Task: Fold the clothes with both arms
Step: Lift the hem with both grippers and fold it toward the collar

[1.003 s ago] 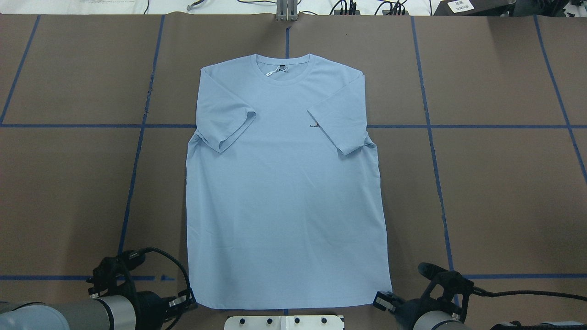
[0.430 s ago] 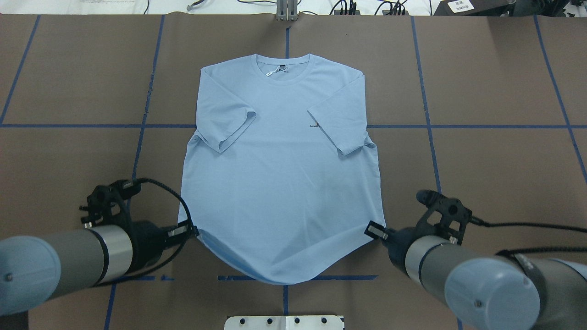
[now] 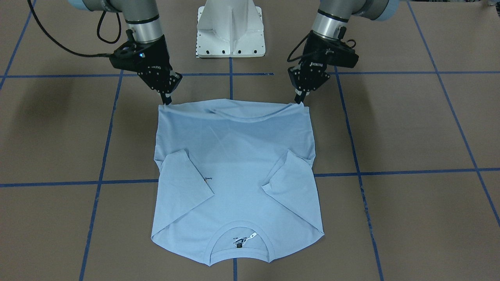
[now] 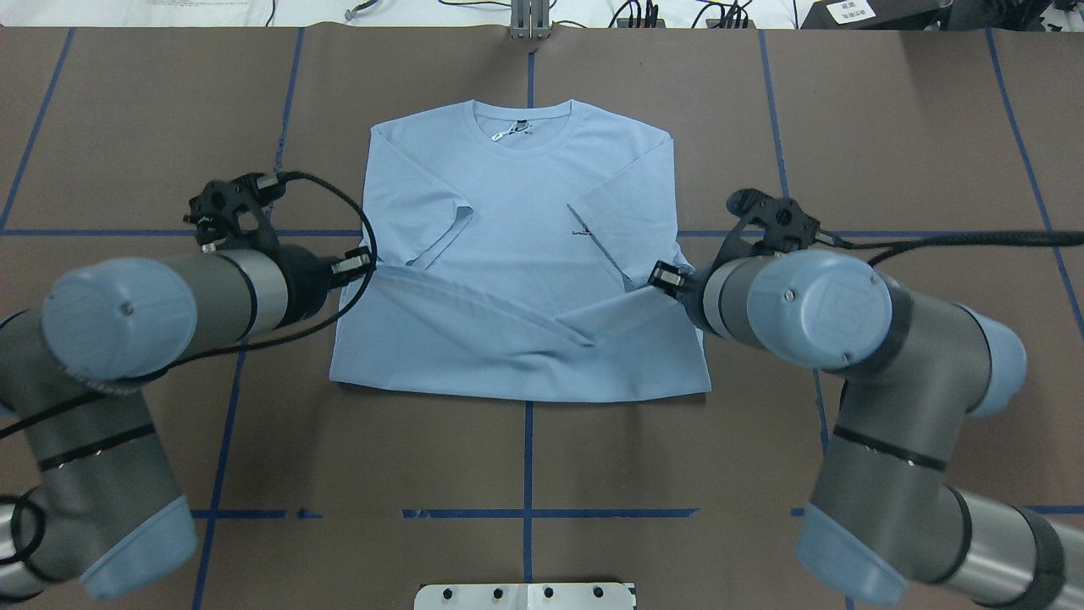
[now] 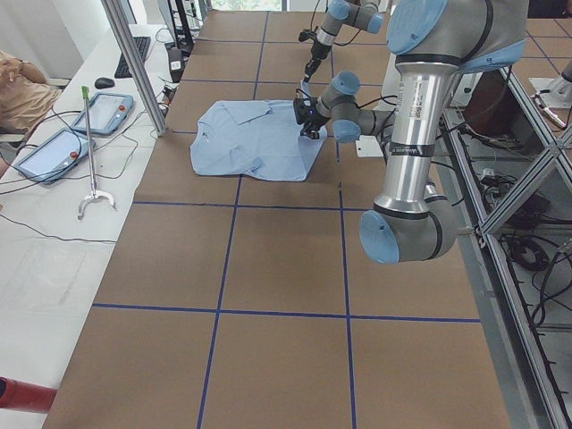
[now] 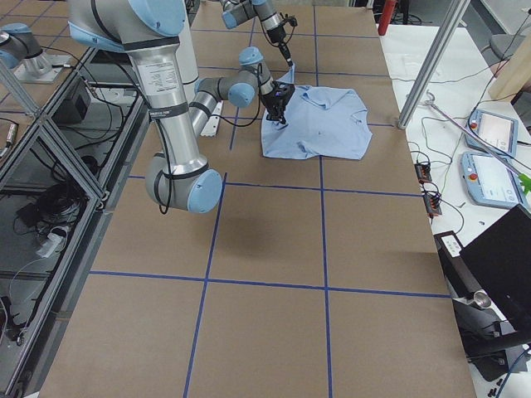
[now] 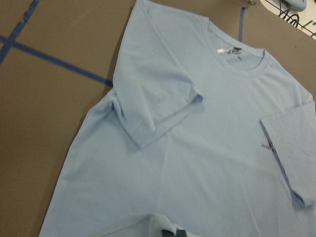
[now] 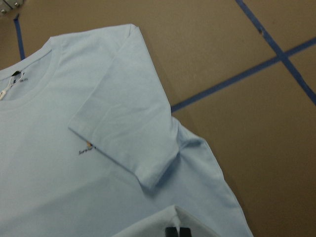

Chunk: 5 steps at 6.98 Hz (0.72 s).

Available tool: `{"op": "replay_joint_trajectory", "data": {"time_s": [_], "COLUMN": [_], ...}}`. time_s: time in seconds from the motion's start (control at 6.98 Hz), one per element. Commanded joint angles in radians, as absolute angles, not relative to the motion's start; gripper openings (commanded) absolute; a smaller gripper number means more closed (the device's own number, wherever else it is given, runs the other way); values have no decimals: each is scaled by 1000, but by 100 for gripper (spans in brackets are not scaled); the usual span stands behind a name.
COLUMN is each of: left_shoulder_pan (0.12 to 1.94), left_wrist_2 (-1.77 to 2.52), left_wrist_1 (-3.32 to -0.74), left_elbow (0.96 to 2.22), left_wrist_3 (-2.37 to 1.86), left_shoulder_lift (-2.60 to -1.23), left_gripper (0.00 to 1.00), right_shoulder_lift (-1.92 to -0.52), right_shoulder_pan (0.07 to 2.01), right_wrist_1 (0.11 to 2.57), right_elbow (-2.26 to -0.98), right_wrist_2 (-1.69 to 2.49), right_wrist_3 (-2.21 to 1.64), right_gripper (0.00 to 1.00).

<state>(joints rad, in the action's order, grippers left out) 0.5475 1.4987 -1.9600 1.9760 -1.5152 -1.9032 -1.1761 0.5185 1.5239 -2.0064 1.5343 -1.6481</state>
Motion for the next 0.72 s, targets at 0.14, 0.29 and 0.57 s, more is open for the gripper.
{"op": "replay_joint_trajectory", "data": {"time_s": [0.14,0.29,0.57], "left_shoulder_pan": [675,687,721], "left_wrist_2": [1502,1500,1500], "left_wrist_1": [-1971,-2040,-2190], "left_elbow": [1803,1713,1555], "left_wrist_3": [-1442,-1416,-1413], "left_shoulder_lift": [-2031,-2067,-2100], "left_gripper": [0,0,0], "right_shoulder_lift": [-993,-992,-904], "right_shoulder_pan": [667,689,727], "right_wrist_1": [1406,1363,1353], "right_elbow": [-1671,-1630,-1507], "right_wrist_2": [1597,1621,1628], "right_wrist_3": [-1557,-1555,-1552], "right_gripper": [0,0,0]}}
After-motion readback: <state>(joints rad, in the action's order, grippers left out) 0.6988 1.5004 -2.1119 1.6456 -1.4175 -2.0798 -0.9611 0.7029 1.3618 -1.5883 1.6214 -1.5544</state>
